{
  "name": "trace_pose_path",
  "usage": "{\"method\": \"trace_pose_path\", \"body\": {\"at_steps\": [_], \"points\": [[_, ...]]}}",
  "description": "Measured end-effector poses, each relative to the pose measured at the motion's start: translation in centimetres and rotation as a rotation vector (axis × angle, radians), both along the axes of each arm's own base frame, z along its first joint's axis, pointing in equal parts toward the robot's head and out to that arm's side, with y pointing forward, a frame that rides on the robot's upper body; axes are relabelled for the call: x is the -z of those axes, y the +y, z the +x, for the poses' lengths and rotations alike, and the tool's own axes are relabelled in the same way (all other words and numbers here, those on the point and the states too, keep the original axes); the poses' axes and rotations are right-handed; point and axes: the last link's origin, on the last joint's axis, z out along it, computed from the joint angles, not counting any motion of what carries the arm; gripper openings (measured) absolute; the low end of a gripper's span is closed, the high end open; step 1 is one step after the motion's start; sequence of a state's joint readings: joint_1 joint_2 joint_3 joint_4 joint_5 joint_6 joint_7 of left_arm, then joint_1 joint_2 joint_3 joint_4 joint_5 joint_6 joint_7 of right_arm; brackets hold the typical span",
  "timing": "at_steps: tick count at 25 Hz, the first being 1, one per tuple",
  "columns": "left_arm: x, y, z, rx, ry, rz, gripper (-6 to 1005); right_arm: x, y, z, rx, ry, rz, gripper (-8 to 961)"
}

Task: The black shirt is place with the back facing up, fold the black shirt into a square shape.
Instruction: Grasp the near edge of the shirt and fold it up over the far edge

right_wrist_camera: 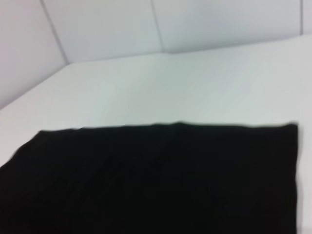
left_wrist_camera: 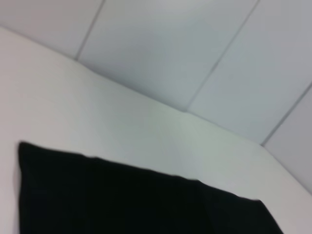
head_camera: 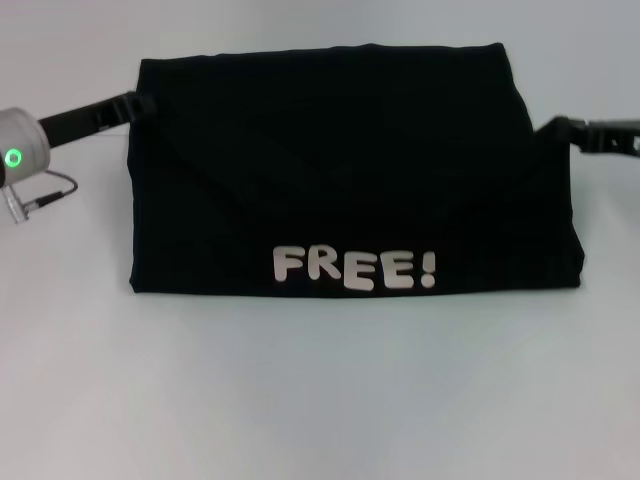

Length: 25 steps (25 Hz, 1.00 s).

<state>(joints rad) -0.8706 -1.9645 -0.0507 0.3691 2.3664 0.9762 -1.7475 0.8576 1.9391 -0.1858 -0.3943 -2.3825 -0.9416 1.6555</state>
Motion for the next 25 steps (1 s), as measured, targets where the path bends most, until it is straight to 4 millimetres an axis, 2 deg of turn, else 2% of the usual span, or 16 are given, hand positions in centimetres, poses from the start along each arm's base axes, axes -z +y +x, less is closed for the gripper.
{"method": "trace_pose_path", "body": {"at_steps": [2,7,12,16,17,22,25], "points": [[0.1,1.0,0.5,-0.003,0.041,0.036,116,0.2,1.8,-1.5,-0.001,-0.046,0.036,66],[0.2,1.7,0.8,-0.010,0.075,0.066,133,0.9,3.1,-2.7,0.003,-0.096,0.057,66],[1.1,1.7,0.3,-0.049,0.100,0.087,150,3.0,2.9,-2.9,0.027,-0.113,0.056,68],[2.7,1.3,0.0,-0.060,0.157,0.079,164,4.0,2.7,-2.9,0.044,-0.118,0.056,79],[3.7,1.0,-0.1,-0.065,0.182,0.064,167,4.4,2.6,-3.0,0.047,-0.122,0.050,82],[4.3,0.9,-0.5,-0.086,0.234,0.051,185,4.8,2.4,-2.8,0.051,-0.124,0.046,96],[4.4,1.0,-1.2,-0.125,0.297,0.055,195,4.4,2.5,-2.5,0.073,-0.123,0.082,200]]}}
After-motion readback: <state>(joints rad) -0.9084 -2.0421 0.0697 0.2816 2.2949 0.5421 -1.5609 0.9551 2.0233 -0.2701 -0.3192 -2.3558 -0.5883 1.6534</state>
